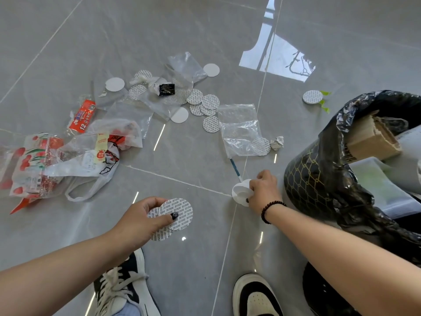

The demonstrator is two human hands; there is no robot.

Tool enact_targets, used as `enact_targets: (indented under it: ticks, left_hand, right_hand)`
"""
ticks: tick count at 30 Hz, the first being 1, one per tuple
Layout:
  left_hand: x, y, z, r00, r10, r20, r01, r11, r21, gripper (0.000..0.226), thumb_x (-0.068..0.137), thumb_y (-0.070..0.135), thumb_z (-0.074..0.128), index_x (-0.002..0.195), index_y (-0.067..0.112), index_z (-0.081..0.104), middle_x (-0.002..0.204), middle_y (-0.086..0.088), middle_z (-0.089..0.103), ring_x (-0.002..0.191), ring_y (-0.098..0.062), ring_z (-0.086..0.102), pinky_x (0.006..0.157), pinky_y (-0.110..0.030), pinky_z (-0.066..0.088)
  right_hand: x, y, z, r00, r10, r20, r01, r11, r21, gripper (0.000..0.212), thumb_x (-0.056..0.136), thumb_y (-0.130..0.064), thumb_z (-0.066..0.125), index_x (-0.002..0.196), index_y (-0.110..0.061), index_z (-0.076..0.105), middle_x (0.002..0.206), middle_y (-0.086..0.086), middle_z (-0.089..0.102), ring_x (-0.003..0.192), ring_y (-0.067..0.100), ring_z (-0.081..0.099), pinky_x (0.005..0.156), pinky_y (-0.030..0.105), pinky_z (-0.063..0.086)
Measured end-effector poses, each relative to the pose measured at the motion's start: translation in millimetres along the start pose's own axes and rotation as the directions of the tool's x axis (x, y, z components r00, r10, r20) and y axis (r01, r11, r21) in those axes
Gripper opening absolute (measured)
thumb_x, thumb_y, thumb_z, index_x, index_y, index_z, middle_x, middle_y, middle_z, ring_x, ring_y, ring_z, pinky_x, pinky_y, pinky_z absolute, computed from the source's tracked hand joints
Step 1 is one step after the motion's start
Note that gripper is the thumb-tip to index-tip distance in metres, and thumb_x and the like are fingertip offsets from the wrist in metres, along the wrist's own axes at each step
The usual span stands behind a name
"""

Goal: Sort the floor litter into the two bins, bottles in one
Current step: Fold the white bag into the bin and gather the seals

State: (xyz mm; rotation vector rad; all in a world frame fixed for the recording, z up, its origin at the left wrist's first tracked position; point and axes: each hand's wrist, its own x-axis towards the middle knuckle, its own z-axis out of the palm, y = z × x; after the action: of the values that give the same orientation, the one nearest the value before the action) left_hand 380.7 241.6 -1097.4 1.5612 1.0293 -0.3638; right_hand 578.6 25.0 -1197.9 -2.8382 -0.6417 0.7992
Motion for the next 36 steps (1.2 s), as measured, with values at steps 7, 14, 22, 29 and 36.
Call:
enact_targets:
  ticks: [7, 14, 22, 29, 36]
  left_hand:
    - [-17, -21, 5, 0.998, -0.048, 0.042, 0.045, 0.997, 0.055, 0.017, 0.081, 0.013, 0.076, 0.095, 0.021, 0.071, 0.092, 0.003, 0.074, 0.078, -0.016, 0.071, 0.073, -0.028, 0.054]
    - [-25, -28, 0, 0.999, -0.025, 0.037, 0.024, 0.999, 0.025, 0.017, 0.082, 0.011, 0.075, 0.096, 0.02, 0.07, 0.09, -0.001, 0.075, 0.072, -0.013, 0.07, 0.063, -0.022, 0.051]
    - [-37, -57, -23, 0.993, -0.116, 0.016, 0.117, 0.993, -0.003, 0.018, 0.082, 0.013, 0.075, 0.097, 0.021, 0.071, 0.09, -0.001, 0.076, 0.075, -0.018, 0.072, 0.071, -0.029, 0.054]
    - [-39, -64, -42, 0.991, -0.135, -0.002, 0.135, 0.988, -0.072, 0.021, 0.084, 0.01, 0.072, 0.101, 0.023, 0.069, 0.091, 0.0, 0.076, 0.078, -0.022, 0.073, 0.077, -0.036, 0.056]
    - [-42, -65, -44, 0.992, -0.126, 0.014, 0.127, 0.981, -0.148, 0.021, 0.086, 0.008, 0.07, 0.104, 0.019, 0.068, 0.091, -0.002, 0.076, 0.076, -0.023, 0.073, 0.071, -0.032, 0.056]
  right_hand:
    - [6, 1, -5, 0.983, -0.017, 0.182, 0.045, 0.987, -0.153, 0.03, 0.084, -0.018, 0.063, 0.112, -0.011, 0.057, 0.12, 0.009, 0.048, 0.113, 0.028, 0.044, 0.095, 0.037, 0.045]
    - [2, 1, -6, 0.967, -0.234, 0.102, 0.234, 0.972, 0.016, 0.024, 0.078, -0.002, 0.059, 0.07, -0.017, 0.043, 0.117, 0.008, 0.046, 0.104, 0.028, 0.049, 0.082, 0.02, 0.037]
    - [9, -14, -1, 0.988, -0.009, 0.152, 0.002, 0.999, 0.046, 0.02, 0.079, -0.003, 0.061, 0.095, -0.014, 0.056, 0.113, 0.008, 0.047, 0.096, 0.024, 0.05, 0.083, 0.024, 0.042]
    - [1, -27, 14, 0.972, -0.131, 0.193, 0.15, 0.985, -0.089, 0.041, 0.082, -0.006, 0.058, 0.117, -0.022, 0.048, 0.119, 0.0, 0.049, 0.116, 0.021, 0.038, 0.092, 0.028, 0.037]
    - [-16, -19, 12, 0.945, -0.196, 0.263, 0.232, 0.966, -0.115, 0.061, 0.075, -0.022, 0.069, 0.129, -0.024, 0.042, 0.123, -0.002, 0.04, 0.119, 0.02, 0.035, 0.099, 0.032, 0.039]
